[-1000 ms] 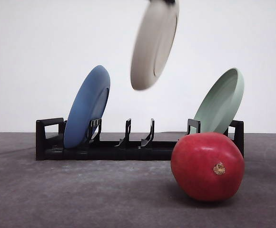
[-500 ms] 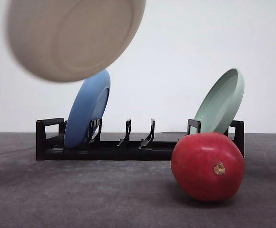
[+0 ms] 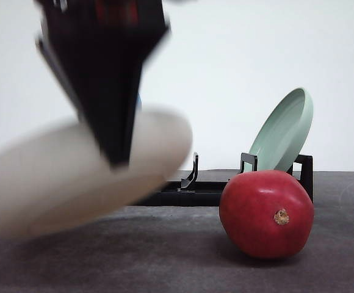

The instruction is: Place pomegranate in white plate

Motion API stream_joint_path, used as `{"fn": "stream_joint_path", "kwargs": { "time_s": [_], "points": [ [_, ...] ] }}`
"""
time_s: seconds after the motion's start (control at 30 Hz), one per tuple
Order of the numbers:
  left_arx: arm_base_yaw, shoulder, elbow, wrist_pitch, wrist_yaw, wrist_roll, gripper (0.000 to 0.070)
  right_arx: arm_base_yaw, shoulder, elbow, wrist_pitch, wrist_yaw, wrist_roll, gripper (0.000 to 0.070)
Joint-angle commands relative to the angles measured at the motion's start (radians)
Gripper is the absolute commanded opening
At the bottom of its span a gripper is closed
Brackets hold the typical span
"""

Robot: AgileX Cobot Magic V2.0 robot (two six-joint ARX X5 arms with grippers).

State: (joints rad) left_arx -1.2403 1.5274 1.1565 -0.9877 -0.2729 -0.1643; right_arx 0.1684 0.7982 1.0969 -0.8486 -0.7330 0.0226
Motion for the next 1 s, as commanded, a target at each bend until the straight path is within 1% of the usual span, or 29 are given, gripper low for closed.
{"fn": "stream_joint_path", "kwargs": {
  "time_s": [0.0, 0.2, 0.37, 0.4, 0.43, 0.5, 0.57, 0.63, 0.67, 0.7, 0.73, 0.97],
  "points": [
    [-0.022, 0.052, 0.005, 0.025, -0.01, -0.025, 0.0001, 0.003, 0.005, 0.016, 0.006, -0.003, -0.008, 0.0643],
    [-0.061, 0.188, 0.004, 0.062, -0.015, -0.05, 0.0, 0.003, 0.005, 0.016, 0.006, -0.003, -0.008, 0.0643],
    [-0.076, 0.228, 0.004, 0.066, -0.015, -0.071, 0.0009, 0.003, 0.005, 0.016, 0.006, -0.003, -0.008, 0.0643],
    [-0.076, 0.228, 0.004, 0.065, -0.015, -0.079, 0.004, 0.003, 0.005, 0.016, 0.006, -0.003, -0.008, 0.0644],
    [-0.076, 0.227, 0.004, 0.065, -0.015, -0.086, 0.0092, 0.003, 0.005, 0.016, 0.006, -0.003, -0.008, 0.0643],
    [-0.072, 0.221, 0.004, 0.061, -0.017, -0.096, 0.023, 0.003, 0.005, 0.016, 0.005, -0.003, -0.008, 0.0643],
    [-0.068, 0.211, 0.004, 0.061, -0.024, -0.108, 0.0395, 0.003, 0.005, 0.016, 0.005, -0.003, -0.008, 0.0643],
    [-0.068, 0.198, 0.004, 0.061, -0.036, -0.119, 0.0512, 0.003, 0.005, 0.016, 0.005, -0.003, -0.008, 0.0643],
    [-0.067, 0.188, 0.004, 0.061, -0.047, -0.123, 0.0549, 0.003, 0.005, 0.016, 0.005, -0.003, -0.008, 0.0643],
    [-0.067, 0.176, 0.004, 0.061, -0.056, -0.128, 0.0567, 0.003, 0.005, 0.016, 0.006, -0.003, -0.008, 0.0643],
    [-0.067, 0.163, 0.004, 0.061, -0.063, -0.136, 0.0569, 0.005, 0.005, 0.016, 0.005, -0.003, -0.008, 0.0643],
    [-0.065, -0.008, 0.004, 0.044, -0.068, -0.214, 0.0569, 0.054, 0.03, 0.016, -0.022, 0.002, -0.008, 0.0644]
  ]
}}
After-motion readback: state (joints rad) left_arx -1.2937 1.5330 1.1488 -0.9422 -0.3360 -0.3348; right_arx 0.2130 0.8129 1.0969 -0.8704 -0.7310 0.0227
